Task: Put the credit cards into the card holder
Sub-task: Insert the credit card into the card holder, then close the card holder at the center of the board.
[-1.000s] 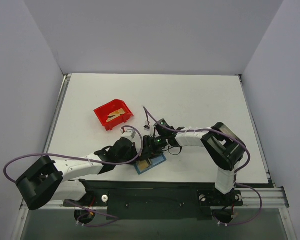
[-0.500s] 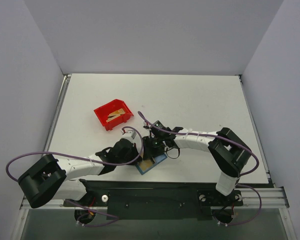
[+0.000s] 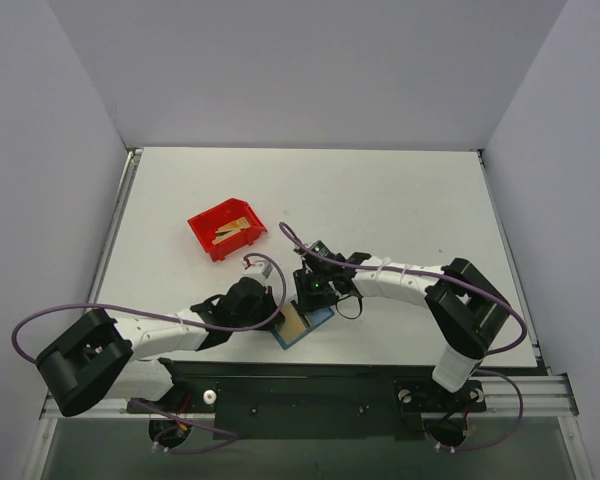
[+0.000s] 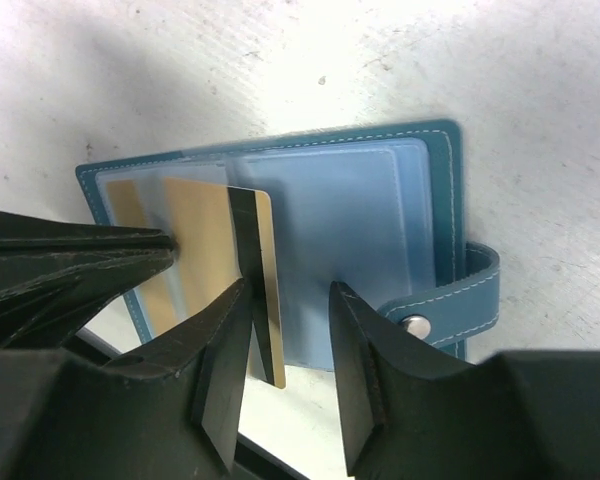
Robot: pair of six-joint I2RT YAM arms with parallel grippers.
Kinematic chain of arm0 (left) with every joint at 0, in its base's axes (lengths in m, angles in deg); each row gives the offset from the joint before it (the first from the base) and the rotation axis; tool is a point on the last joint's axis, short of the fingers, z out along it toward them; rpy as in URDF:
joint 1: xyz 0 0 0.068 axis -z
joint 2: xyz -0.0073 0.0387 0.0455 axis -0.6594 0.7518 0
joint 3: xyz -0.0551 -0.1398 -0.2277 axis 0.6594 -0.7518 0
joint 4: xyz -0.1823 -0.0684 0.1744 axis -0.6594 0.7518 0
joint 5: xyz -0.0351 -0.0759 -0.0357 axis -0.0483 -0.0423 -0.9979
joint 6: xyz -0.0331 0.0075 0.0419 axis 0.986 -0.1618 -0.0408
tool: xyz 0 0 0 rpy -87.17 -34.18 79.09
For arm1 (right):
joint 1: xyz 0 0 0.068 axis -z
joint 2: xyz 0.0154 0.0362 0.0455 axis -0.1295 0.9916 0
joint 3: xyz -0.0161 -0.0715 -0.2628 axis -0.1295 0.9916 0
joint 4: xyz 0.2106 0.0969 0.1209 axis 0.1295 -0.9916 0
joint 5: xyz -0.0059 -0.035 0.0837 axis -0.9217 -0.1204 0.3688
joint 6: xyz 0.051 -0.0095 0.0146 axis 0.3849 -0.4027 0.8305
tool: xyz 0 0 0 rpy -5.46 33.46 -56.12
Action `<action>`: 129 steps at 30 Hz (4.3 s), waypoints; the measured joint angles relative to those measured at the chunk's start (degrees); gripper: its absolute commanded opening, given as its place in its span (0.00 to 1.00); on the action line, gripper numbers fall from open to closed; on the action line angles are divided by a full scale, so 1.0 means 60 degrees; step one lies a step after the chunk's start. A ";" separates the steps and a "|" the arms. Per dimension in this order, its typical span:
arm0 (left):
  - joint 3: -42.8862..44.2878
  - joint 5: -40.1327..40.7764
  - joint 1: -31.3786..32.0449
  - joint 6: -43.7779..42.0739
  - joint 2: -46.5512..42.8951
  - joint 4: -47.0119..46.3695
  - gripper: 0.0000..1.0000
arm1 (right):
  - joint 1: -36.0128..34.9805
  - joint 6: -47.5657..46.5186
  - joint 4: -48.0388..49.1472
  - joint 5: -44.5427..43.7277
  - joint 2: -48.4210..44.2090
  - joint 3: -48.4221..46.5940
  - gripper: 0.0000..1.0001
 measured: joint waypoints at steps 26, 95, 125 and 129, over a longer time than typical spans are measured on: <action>-0.0477 -0.0069 0.0000 -0.0015 -0.1672 0.2211 0.00 | 0.0058 -0.0120 0.0361 0.0321 0.0219 0.0124 0.00; -0.0408 -0.0262 0.0000 -0.0015 -0.1147 0.1512 0.00 | -0.0776 -0.1286 -0.1228 -0.2044 -0.1169 -0.0339 0.00; -0.0393 -0.0259 0.0000 -0.0018 -0.1140 0.1515 0.00 | -0.0765 -0.1118 -0.0947 0.0011 0.0412 -0.0561 0.00; -0.0397 -0.0259 0.0000 -0.0018 -0.1140 0.1519 0.00 | -0.0765 -0.1111 -0.0965 -0.0055 0.0408 -0.0561 0.00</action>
